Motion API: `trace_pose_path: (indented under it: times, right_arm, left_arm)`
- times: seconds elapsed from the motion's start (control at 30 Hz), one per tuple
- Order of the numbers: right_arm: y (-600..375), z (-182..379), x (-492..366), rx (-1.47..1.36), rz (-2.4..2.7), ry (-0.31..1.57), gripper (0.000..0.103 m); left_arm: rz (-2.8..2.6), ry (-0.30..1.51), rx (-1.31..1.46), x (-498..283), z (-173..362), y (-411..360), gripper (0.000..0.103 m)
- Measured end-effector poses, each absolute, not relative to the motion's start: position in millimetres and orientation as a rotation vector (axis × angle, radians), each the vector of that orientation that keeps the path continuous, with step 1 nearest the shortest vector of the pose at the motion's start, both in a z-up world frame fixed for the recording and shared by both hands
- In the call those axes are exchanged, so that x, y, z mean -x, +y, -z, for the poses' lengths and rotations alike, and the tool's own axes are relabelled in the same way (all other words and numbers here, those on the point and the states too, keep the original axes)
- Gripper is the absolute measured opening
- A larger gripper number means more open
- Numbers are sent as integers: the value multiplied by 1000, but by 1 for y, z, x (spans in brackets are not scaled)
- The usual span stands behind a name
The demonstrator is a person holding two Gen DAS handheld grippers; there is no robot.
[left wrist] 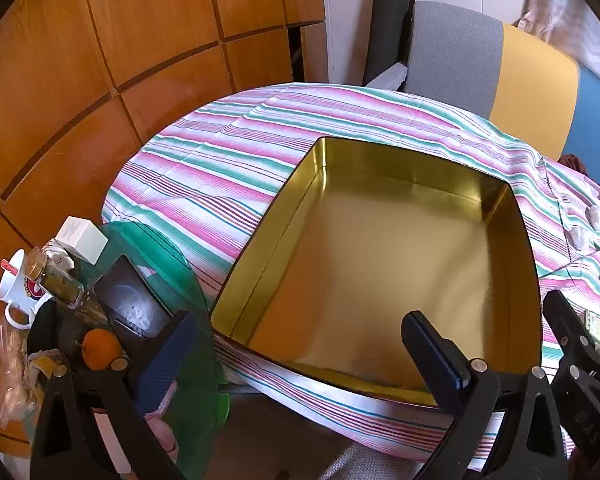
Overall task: Organize objects
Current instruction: 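Move both tools from the gold tray toward the snacks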
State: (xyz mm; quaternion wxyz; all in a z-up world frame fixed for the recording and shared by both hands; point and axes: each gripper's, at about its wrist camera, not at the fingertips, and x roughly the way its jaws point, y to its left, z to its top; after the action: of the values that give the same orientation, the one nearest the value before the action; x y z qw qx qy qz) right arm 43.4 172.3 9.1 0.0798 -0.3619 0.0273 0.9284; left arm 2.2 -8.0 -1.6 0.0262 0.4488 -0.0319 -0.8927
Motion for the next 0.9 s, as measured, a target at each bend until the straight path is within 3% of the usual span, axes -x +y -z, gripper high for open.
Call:
trace_pose_path:
  times: [0.67, 0.9]
  right_arm:
    - [191, -20, -68, 997, -2951, 155, 102]
    - [234, 1, -94, 1074, -2913, 230, 102]
  left_arm:
    - [2859, -80, -1441, -10, 6, 13, 103]
    - [3042, 110, -1561, -25, 16, 27, 103]
